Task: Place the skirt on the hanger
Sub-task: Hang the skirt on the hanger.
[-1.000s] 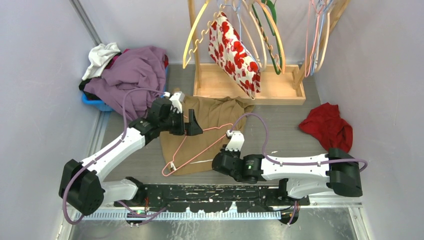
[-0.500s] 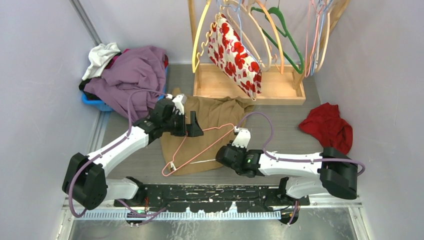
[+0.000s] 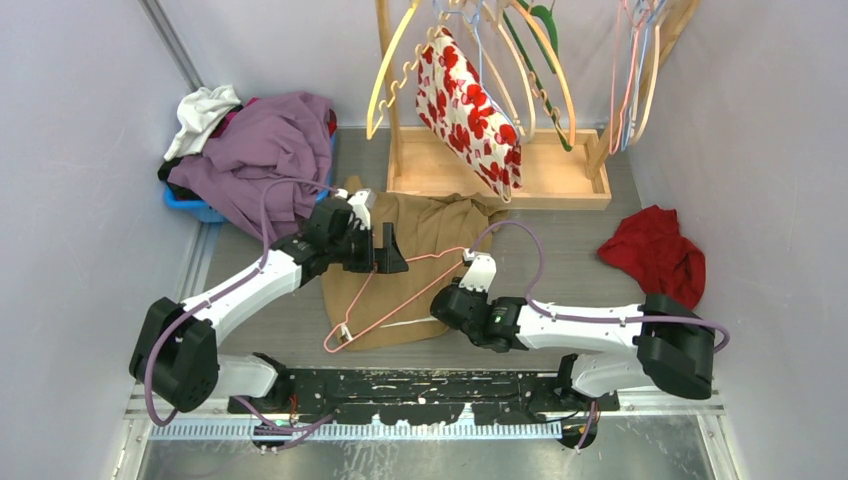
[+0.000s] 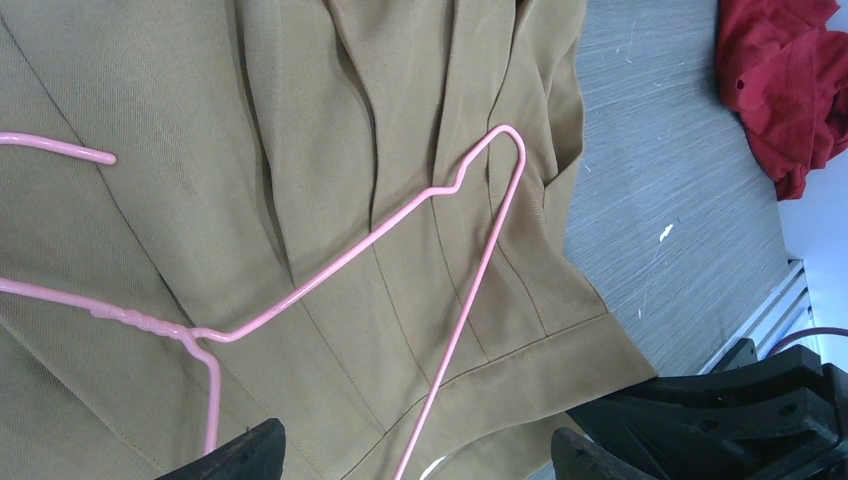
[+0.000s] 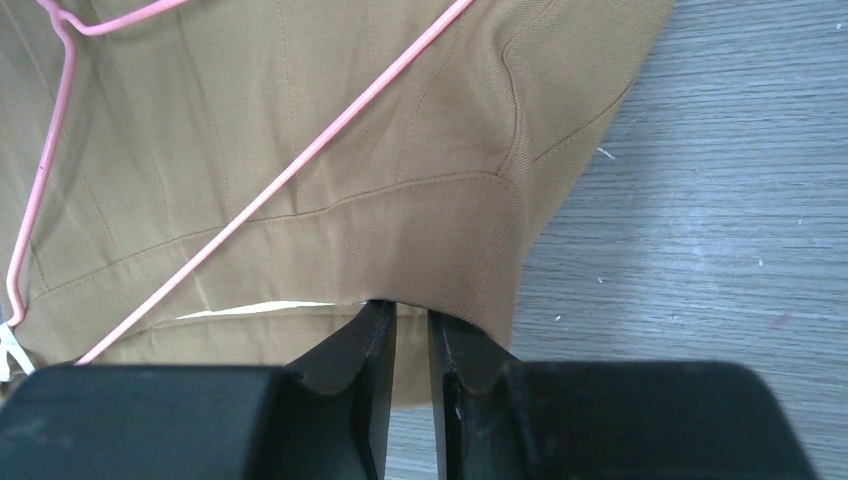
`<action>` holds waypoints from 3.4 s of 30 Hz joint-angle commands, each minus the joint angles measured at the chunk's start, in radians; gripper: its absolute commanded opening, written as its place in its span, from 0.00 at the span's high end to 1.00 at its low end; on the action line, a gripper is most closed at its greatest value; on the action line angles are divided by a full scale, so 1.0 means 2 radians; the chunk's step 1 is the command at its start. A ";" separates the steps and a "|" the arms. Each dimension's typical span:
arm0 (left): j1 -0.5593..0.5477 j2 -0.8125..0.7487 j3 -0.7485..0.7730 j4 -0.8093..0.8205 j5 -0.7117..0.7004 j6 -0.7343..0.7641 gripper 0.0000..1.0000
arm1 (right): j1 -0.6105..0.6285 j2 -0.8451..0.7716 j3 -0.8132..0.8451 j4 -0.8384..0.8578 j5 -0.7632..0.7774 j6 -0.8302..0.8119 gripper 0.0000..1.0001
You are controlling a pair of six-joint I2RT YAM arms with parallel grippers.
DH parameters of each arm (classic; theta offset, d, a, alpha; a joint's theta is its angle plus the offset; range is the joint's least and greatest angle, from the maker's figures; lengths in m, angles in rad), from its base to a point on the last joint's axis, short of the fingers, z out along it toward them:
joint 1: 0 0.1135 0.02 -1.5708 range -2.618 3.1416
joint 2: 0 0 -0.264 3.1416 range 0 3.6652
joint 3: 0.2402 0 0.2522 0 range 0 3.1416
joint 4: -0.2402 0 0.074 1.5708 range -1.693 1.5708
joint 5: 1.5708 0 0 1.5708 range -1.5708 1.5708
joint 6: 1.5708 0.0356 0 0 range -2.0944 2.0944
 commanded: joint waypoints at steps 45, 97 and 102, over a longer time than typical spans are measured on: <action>-0.001 -0.005 0.000 0.037 0.012 0.014 0.00 | 0.038 0.110 0.094 -0.049 0.130 0.032 0.75; 0.022 -0.016 -0.018 0.051 0.038 0.009 0.01 | 0.079 0.283 0.221 -0.231 0.241 0.124 0.76; 0.024 -0.017 -0.017 0.052 0.041 0.009 0.01 | 0.076 0.284 0.221 -0.239 0.246 0.124 0.81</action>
